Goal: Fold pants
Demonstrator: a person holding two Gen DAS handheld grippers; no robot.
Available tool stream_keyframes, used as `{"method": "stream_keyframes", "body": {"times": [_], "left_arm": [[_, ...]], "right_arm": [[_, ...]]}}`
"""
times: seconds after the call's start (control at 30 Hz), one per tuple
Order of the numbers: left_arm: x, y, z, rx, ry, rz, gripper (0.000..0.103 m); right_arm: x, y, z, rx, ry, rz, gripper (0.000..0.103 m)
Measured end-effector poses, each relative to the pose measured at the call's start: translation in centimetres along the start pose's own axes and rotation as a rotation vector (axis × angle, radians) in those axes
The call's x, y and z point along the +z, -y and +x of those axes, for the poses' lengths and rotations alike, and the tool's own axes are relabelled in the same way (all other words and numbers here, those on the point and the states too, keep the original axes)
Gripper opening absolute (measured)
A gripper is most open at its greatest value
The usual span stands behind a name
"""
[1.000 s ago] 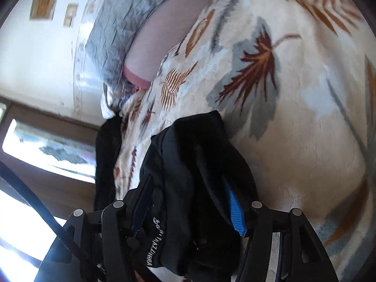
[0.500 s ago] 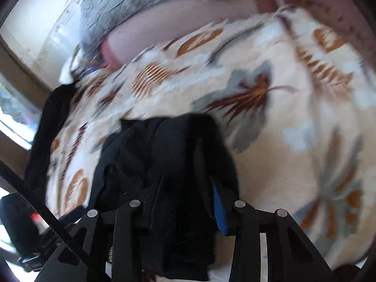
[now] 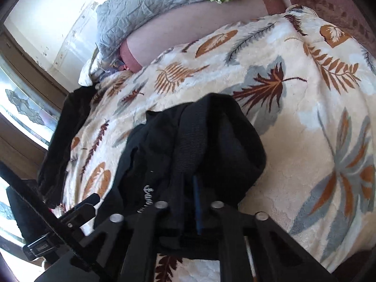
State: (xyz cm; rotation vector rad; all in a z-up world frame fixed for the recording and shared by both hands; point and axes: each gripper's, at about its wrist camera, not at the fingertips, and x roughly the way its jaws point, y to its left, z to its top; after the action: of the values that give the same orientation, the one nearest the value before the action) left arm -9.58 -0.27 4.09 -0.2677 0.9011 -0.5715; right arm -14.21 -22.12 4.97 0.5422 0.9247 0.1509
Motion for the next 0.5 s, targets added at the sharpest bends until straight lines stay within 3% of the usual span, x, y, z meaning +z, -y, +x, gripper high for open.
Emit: {"method": "stream_keyframes", "body": {"times": [0.17,0.4,0.5], "left_arm": [[0.9,0.7,0.0,0.009,-0.003,-0.004,0.079],[0.9,4.4,2.8,-0.034,-0.058,0.062,0.079],[-0.4,5.2,4.5,0.032,-0.083,0.102,0.079]], "right_arm": [[-0.2,0.3,-1.7,-0.085,0.019,-0.043,0.004],[-1.1,1.8,-0.5,-0.198,-0.023,-0.04,0.004],[-1.3,2.0,0.3,-0.228,-0.035,-0.054,0.005]]}}
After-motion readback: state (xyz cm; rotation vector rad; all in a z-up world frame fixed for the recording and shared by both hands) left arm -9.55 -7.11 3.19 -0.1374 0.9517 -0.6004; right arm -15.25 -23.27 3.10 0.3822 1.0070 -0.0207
